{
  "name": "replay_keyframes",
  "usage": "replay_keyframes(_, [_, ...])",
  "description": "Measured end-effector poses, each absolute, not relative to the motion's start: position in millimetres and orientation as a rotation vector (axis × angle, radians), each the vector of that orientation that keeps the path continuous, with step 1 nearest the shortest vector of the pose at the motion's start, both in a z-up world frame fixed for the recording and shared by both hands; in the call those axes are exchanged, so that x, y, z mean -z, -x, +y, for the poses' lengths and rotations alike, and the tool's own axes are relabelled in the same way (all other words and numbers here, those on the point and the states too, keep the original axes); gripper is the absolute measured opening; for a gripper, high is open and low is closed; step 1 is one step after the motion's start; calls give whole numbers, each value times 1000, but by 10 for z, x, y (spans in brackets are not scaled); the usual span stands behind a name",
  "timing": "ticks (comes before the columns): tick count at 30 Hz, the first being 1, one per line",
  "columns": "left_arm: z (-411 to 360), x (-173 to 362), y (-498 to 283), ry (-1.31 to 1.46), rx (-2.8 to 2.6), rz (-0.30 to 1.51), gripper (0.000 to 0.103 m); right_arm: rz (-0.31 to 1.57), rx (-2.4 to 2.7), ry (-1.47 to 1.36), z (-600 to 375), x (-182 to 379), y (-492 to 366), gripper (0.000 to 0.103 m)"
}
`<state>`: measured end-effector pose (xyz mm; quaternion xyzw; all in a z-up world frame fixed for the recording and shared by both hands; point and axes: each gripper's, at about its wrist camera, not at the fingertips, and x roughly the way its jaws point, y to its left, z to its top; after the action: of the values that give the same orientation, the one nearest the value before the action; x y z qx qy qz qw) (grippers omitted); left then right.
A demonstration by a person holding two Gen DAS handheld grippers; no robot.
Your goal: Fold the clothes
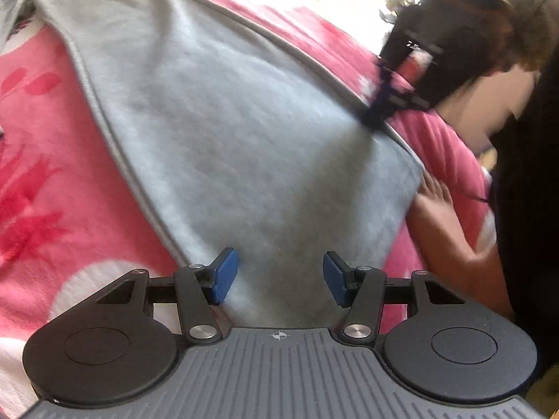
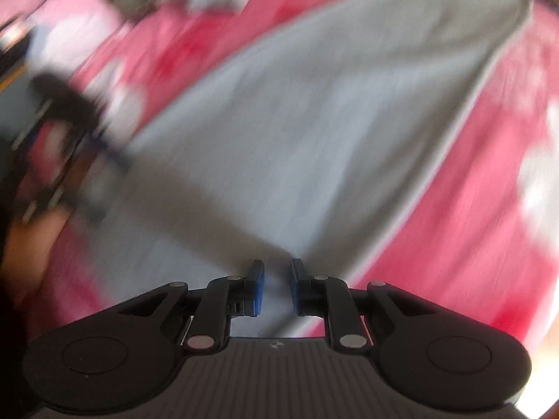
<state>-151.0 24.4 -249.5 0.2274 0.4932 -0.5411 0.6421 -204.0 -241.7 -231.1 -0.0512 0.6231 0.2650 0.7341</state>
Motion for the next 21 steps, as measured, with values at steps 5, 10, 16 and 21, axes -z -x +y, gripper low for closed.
replay_keyframes(5, [191, 2505, 1641, -587, 1272, 1135, 54, 1443, -634, 198, -2273, 2276, 2506, 17])
replay_keyframes(10, [148, 2514, 1745, -636, 1286, 1166, 54, 1267, -596, 128, -2181, 2072, 2332, 18])
replay_keyframes(16, [146, 2514, 1829, -690, 1266, 1160, 54, 1289, -621, 125, -2041, 2355, 2395, 18])
replay_keyframes(21, [153, 2534, 1791, -670, 1263, 1204, 57, 1360, -602, 93, -2099, 2373, 2618, 18])
